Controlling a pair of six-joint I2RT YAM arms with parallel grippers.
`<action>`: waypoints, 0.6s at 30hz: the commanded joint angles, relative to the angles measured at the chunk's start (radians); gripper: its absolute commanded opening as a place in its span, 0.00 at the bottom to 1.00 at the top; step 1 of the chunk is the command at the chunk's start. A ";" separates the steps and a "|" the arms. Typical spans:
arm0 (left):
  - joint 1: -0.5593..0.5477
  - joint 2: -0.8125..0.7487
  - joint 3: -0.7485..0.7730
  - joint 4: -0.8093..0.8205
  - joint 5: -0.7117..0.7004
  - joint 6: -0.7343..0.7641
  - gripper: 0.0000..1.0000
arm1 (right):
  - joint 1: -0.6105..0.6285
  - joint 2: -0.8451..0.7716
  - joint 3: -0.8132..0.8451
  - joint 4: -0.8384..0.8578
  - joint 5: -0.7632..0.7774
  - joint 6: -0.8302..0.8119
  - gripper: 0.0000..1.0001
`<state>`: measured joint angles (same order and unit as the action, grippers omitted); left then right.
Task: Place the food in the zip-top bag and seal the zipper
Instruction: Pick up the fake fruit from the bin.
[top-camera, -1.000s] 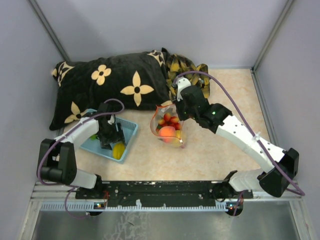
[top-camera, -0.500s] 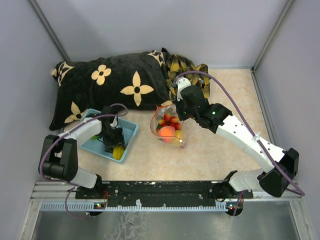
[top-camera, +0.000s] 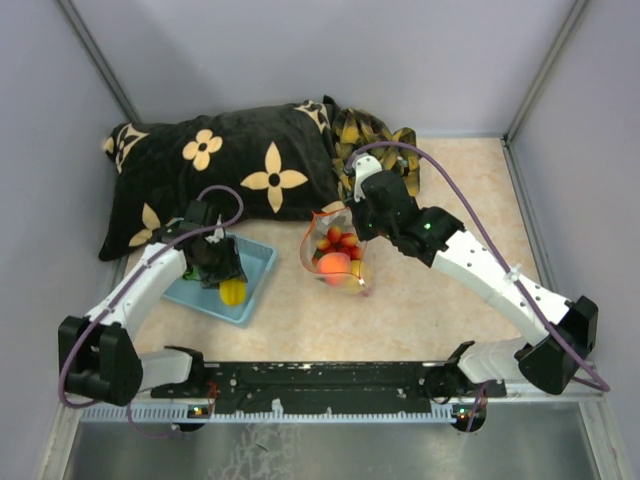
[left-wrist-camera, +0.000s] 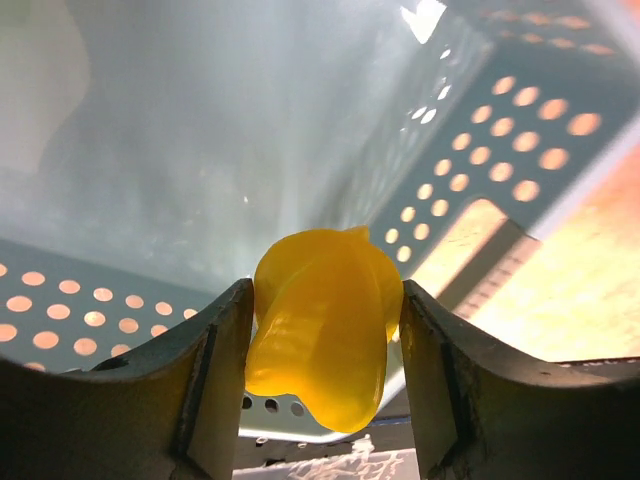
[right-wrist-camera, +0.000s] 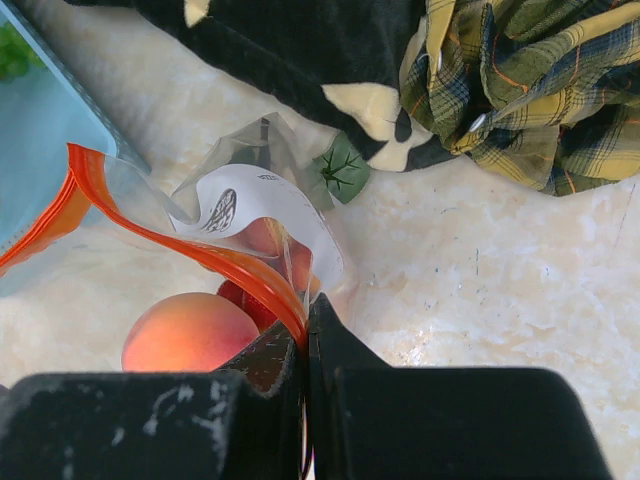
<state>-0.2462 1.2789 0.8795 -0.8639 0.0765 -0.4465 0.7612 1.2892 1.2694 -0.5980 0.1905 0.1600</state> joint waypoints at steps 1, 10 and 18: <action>-0.006 -0.095 0.078 0.006 0.022 -0.013 0.44 | -0.006 -0.033 0.008 0.048 0.023 0.004 0.00; -0.059 -0.316 0.194 0.258 0.172 -0.086 0.42 | -0.006 -0.028 0.018 0.025 0.027 0.018 0.00; -0.280 -0.355 0.162 0.565 0.136 -0.163 0.42 | -0.006 -0.016 0.041 0.006 0.018 0.029 0.00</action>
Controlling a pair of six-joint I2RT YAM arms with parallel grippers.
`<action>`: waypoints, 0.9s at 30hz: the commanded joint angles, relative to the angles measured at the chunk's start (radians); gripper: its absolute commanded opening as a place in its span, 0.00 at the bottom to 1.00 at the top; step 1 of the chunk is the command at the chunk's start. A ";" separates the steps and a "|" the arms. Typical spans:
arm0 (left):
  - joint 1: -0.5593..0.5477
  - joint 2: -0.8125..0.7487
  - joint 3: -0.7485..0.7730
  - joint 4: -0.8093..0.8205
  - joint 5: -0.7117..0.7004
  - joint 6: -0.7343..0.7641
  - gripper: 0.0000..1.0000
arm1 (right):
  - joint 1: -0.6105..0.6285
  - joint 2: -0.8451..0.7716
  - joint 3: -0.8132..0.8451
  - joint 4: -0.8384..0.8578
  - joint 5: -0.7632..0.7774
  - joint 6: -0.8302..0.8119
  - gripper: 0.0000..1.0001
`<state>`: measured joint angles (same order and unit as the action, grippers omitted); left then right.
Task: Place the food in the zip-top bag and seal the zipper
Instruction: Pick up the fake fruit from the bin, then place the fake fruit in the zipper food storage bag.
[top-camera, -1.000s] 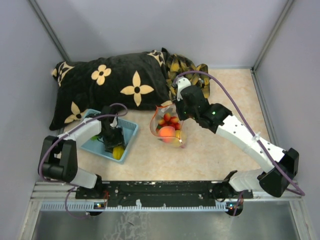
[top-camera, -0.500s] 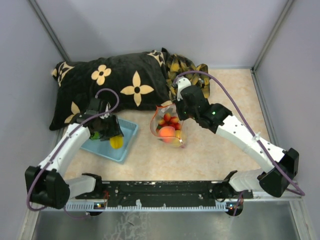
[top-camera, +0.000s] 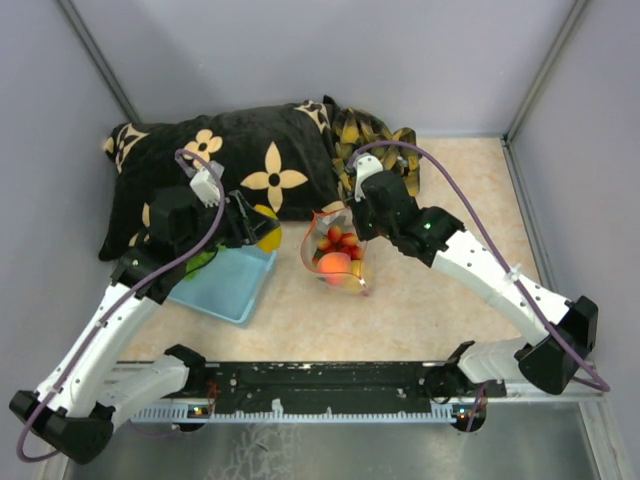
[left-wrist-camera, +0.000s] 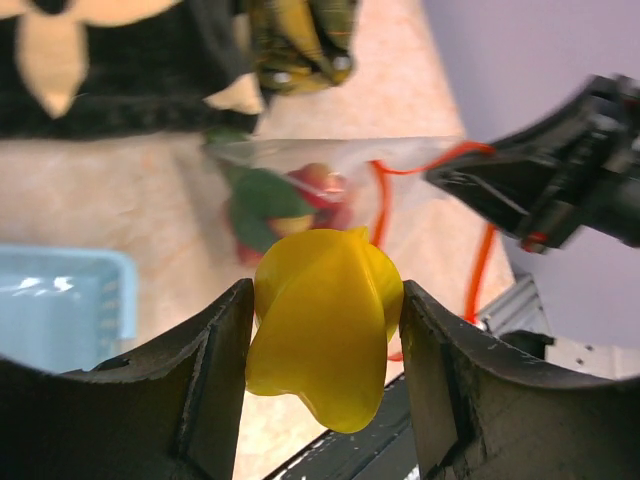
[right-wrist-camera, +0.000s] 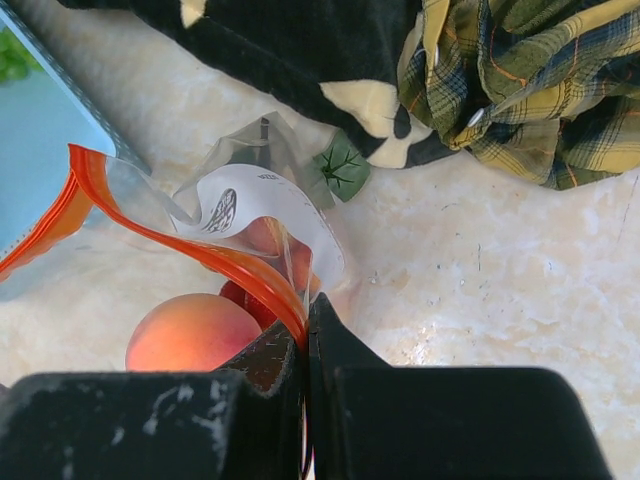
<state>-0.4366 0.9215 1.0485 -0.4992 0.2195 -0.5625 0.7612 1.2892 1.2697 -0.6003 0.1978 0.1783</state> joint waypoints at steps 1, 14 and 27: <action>-0.111 0.003 -0.010 0.227 -0.017 -0.051 0.42 | -0.006 -0.017 0.042 0.007 0.010 0.013 0.00; -0.364 0.087 -0.118 0.584 -0.197 -0.117 0.43 | -0.007 -0.015 0.050 0.004 0.005 0.033 0.00; -0.524 0.260 -0.087 0.549 -0.407 -0.150 0.58 | -0.006 -0.019 0.049 0.013 -0.001 0.041 0.00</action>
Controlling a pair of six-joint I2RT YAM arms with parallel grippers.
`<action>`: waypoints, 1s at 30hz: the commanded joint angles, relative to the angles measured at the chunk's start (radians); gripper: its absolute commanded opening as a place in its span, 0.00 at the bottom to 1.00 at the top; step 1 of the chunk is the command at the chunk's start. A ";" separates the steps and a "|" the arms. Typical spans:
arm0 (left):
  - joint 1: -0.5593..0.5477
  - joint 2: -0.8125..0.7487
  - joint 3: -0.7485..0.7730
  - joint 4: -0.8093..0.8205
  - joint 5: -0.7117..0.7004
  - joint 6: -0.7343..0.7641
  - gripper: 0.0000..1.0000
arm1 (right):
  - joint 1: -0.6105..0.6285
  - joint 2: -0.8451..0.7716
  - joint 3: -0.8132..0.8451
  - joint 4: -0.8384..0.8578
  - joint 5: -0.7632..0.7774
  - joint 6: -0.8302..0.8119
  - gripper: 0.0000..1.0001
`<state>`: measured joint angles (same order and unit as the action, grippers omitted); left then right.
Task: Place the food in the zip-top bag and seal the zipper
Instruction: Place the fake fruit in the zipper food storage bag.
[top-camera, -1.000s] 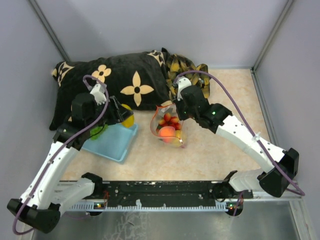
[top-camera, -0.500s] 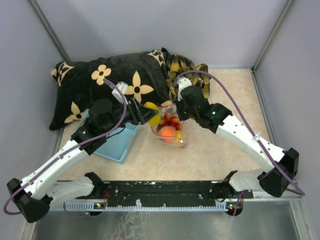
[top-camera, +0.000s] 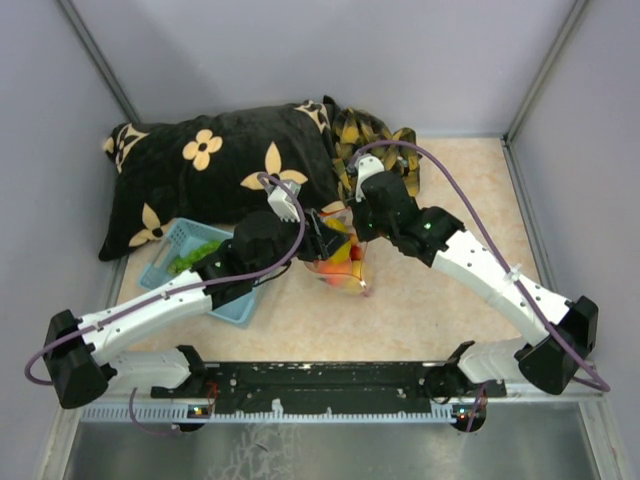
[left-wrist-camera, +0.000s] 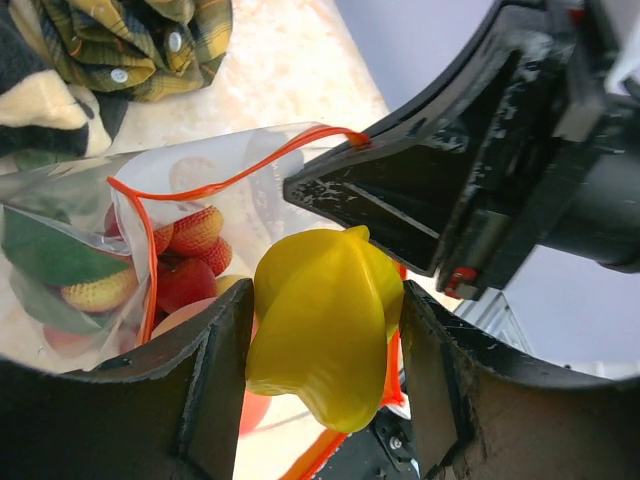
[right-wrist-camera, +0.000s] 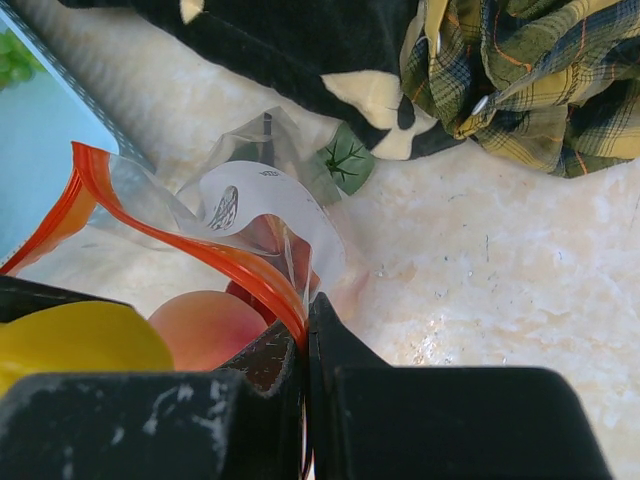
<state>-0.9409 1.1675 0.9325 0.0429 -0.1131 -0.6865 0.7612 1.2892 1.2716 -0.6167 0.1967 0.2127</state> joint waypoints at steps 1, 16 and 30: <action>-0.022 0.018 0.028 0.008 -0.075 -0.029 0.59 | -0.006 -0.018 0.048 0.030 -0.002 0.007 0.00; -0.024 0.014 0.084 -0.076 -0.120 0.013 0.84 | -0.007 -0.018 0.049 0.028 0.001 0.004 0.00; -0.006 -0.097 0.239 -0.513 -0.343 0.152 0.98 | -0.006 -0.017 0.041 0.035 0.006 0.000 0.00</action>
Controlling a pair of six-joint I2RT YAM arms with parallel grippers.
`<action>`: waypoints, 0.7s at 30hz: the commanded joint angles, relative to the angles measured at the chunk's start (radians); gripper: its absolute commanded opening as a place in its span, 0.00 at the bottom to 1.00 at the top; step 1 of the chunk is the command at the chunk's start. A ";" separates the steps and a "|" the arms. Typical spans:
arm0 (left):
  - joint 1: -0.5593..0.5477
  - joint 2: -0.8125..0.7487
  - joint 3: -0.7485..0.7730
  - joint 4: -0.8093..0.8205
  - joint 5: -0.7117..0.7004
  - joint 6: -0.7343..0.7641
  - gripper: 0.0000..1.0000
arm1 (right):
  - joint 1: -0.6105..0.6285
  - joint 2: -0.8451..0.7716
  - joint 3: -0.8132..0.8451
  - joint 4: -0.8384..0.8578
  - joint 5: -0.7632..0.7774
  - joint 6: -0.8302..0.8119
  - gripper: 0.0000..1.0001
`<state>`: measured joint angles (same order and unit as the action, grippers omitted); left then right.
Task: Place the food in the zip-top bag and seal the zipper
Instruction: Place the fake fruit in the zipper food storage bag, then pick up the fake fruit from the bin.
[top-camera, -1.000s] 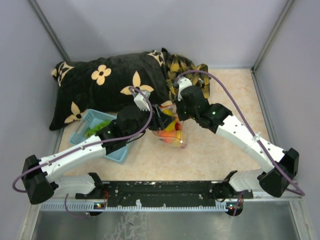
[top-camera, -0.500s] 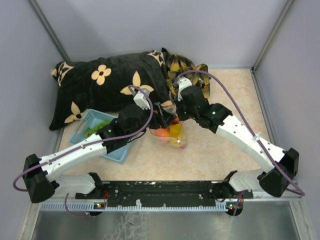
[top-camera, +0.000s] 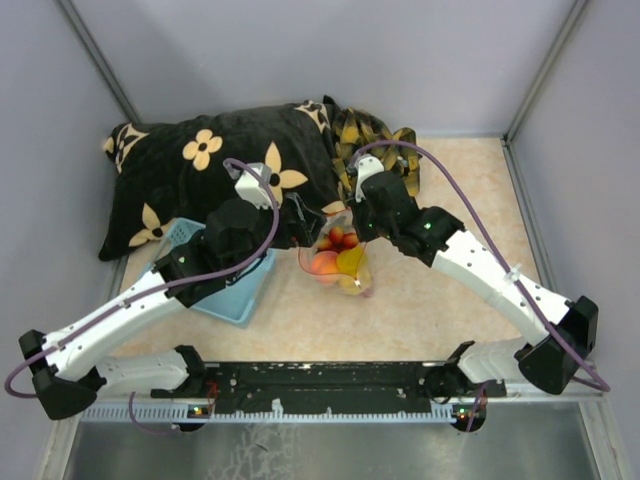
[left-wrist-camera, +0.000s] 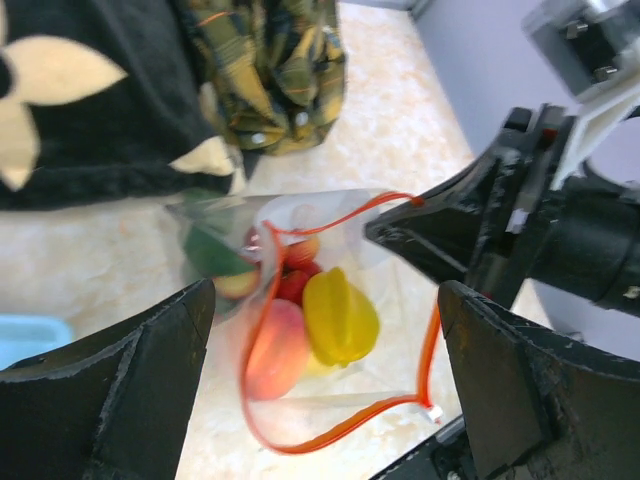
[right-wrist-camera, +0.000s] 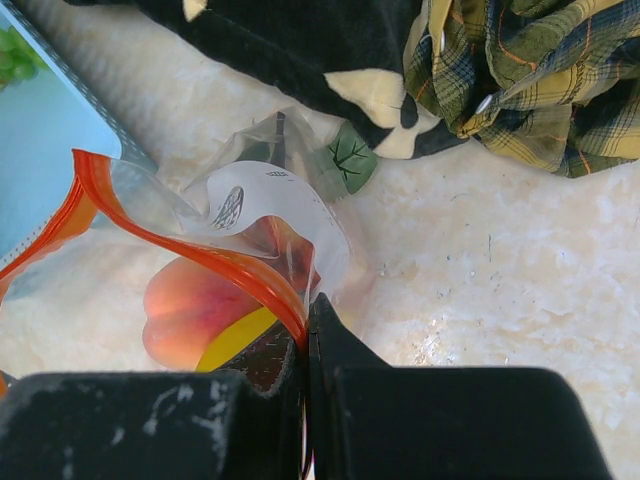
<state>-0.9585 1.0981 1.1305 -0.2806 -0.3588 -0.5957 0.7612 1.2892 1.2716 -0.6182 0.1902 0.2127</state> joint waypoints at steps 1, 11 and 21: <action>0.021 -0.029 0.049 -0.240 -0.109 0.064 0.99 | -0.006 -0.018 0.038 0.039 0.011 -0.001 0.00; 0.319 -0.122 -0.067 -0.522 -0.095 0.023 0.99 | -0.006 -0.026 0.012 0.074 -0.003 -0.020 0.00; 0.691 -0.020 -0.177 -0.429 0.060 0.128 0.99 | -0.006 -0.052 -0.026 0.110 -0.031 -0.036 0.00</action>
<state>-0.3832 1.0470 0.9852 -0.7685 -0.3958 -0.5388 0.7612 1.2884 1.2587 -0.5869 0.1726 0.1993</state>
